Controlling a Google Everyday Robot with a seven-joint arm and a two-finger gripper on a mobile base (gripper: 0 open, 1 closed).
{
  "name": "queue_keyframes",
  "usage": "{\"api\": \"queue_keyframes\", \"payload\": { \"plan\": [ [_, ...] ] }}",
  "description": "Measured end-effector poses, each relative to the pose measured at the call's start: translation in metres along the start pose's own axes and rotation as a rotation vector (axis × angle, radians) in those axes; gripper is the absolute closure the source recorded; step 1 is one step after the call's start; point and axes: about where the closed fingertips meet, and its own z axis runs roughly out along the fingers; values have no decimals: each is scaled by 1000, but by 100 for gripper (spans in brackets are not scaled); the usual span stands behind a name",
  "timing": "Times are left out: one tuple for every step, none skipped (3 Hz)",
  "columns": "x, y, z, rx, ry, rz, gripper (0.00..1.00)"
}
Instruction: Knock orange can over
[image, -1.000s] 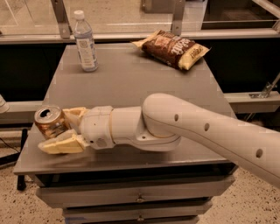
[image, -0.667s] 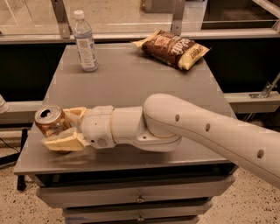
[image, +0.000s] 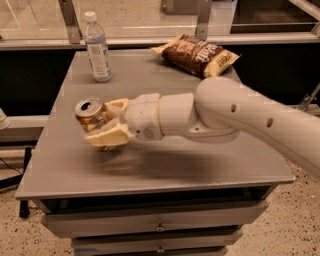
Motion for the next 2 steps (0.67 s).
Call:
{"api": "queue_keyframes", "payload": {
  "plan": [
    [-30, -35, -31, 2, 97, -73, 100],
    [-67, -61, -50, -31, 240, -138, 100]
  ]
}}
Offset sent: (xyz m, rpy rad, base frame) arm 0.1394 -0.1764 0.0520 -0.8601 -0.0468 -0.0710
